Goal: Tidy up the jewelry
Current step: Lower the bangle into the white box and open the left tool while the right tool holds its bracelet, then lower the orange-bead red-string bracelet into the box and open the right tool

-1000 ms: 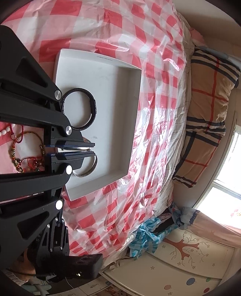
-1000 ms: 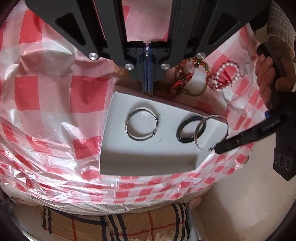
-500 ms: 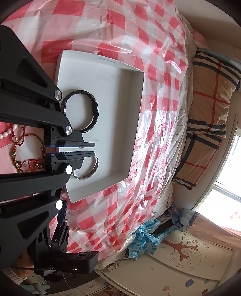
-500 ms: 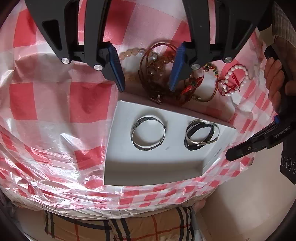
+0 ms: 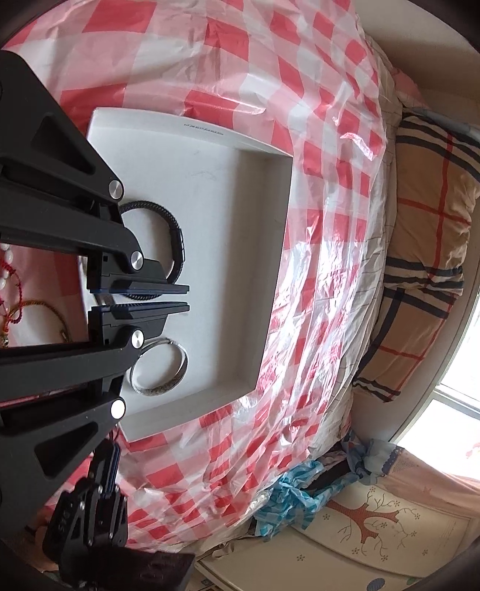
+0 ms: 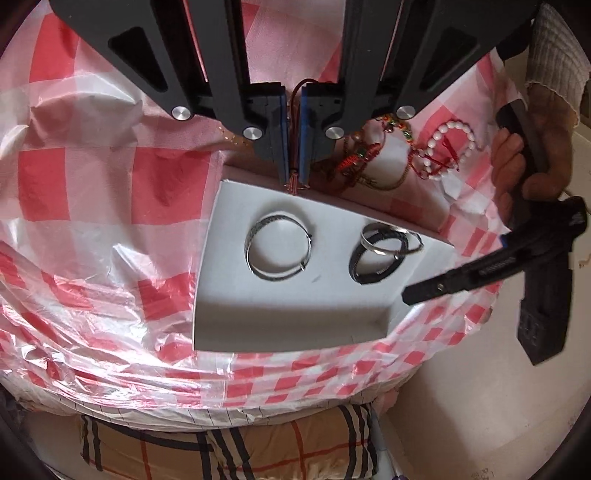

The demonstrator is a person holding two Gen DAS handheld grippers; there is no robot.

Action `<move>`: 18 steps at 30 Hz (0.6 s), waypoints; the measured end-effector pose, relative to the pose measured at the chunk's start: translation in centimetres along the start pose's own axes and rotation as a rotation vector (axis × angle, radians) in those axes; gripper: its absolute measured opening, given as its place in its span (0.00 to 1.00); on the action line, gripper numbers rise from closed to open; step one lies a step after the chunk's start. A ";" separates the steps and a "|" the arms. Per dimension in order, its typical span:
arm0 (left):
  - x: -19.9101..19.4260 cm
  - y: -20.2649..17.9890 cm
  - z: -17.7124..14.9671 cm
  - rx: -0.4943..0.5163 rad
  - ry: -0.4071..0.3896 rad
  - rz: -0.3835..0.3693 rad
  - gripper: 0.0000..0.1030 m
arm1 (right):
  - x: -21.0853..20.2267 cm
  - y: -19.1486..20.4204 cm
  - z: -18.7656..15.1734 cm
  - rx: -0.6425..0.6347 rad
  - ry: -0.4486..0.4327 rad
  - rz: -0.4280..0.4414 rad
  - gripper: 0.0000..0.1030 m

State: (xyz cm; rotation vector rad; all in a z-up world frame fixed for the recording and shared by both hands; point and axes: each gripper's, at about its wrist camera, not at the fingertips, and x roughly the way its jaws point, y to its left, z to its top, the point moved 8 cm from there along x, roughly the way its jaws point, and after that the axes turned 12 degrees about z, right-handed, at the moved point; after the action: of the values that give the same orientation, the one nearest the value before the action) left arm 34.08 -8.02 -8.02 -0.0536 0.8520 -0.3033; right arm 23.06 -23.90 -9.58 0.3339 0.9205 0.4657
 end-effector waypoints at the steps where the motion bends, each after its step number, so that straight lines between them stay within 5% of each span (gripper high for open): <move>1: 0.4 0.4 0.3 -0.004 0.007 0.009 0.04 | -0.4 0.4 0.5 -0.007 -0.012 0.006 0.06; 5: -0.7 1.0 0.6 -0.032 0.004 -0.056 0.04 | -1.0 0.9 1.2 -0.027 -0.014 0.011 0.06; 9: -2.5 -0.6 -1.1 0.070 0.026 -0.130 0.04 | -1.1 0.0 1.2 0.034 -0.038 0.055 0.06; 13: -1.5 -2.4 -3.1 0.213 0.052 -0.062 0.04 | -1.6 0.2 2.3 0.055 -0.087 0.091 0.06; 18: 0.5 -1.8 -1.8 0.170 0.047 0.014 0.04 | -1.5 1.4 4.8 0.050 -0.133 0.143 0.06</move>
State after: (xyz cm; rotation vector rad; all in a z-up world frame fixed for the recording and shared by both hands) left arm 32.61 -9.75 -9.26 0.1182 0.8705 -0.3637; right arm 25.85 -23.88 -5.20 0.4724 0.7825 0.5455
